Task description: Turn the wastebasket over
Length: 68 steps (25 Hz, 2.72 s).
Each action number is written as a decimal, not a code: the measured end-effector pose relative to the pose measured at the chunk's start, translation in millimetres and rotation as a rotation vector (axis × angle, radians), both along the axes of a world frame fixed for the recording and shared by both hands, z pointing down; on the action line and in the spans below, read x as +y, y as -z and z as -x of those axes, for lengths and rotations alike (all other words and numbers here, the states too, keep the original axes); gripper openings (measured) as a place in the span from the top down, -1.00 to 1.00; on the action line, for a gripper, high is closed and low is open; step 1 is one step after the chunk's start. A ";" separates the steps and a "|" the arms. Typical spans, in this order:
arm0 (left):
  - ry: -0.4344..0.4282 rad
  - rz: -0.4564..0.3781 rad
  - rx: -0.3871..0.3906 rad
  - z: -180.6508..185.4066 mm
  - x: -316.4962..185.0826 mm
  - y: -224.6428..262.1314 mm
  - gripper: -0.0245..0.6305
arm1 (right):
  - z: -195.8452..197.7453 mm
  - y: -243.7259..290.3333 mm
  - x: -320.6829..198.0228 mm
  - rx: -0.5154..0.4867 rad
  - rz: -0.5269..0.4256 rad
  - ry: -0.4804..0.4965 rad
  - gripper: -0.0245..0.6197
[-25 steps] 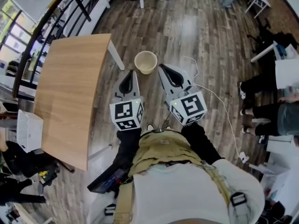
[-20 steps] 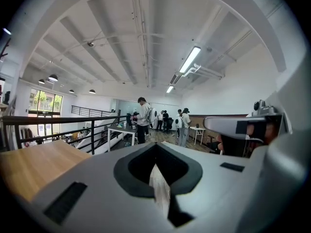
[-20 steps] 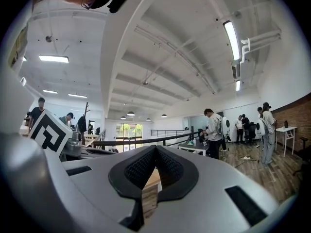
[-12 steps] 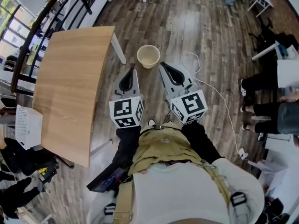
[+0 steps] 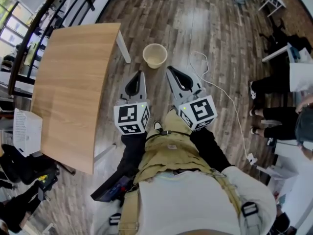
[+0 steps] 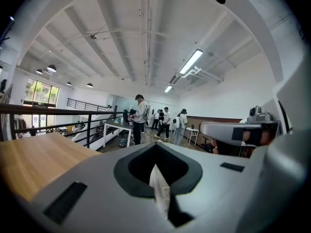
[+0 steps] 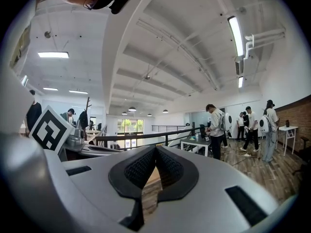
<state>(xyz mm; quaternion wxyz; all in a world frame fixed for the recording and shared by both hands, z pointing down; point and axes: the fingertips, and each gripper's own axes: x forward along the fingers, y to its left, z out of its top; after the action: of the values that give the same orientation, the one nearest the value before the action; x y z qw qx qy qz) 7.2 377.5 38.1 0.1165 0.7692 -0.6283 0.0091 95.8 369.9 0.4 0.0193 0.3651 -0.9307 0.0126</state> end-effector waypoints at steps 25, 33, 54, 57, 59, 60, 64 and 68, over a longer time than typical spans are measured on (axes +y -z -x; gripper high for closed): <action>0.112 0.057 -0.037 35.9 -269.7 -10.0 0.92 | 38.3 -6.1 -282.7 -0.089 0.039 0.139 0.86; 0.106 0.115 -0.045 33.4 -341.3 -25.0 0.92 | 23.6 -26.6 -362.4 -0.100 0.111 0.105 0.86; 0.037 0.483 0.009 92.2 -361.8 -214.8 0.92 | 85.4 -214.8 -379.8 0.149 0.448 0.118 0.86; 0.010 0.596 -0.006 88.1 -342.6 -277.7 0.92 | 83.3 -274.1 -376.3 0.186 0.538 0.132 0.86; -0.009 0.649 0.002 85.9 -331.2 -318.4 0.92 | 81.8 -317.3 -373.6 0.212 0.593 0.133 0.86; -0.017 0.669 0.005 86.3 -327.3 -339.1 0.92 | 82.3 -339.1 -372.8 0.226 0.614 0.135 0.86; -0.053 0.729 -0.013 88.5 -320.9 -426.3 0.92 | 80.5 -426.7 -369.6 0.281 0.676 0.155 0.86; -0.115 0.772 -0.059 86.9 -312.7 -498.5 0.92 | 67.8 -512.3 -357.2 0.355 0.736 0.185 0.86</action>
<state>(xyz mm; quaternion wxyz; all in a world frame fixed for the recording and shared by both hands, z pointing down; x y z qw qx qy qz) -79.7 64.8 536.6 0.3787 0.7021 -0.5376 0.2733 28.0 12.7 512.7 0.3097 0.2452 -0.8751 0.2795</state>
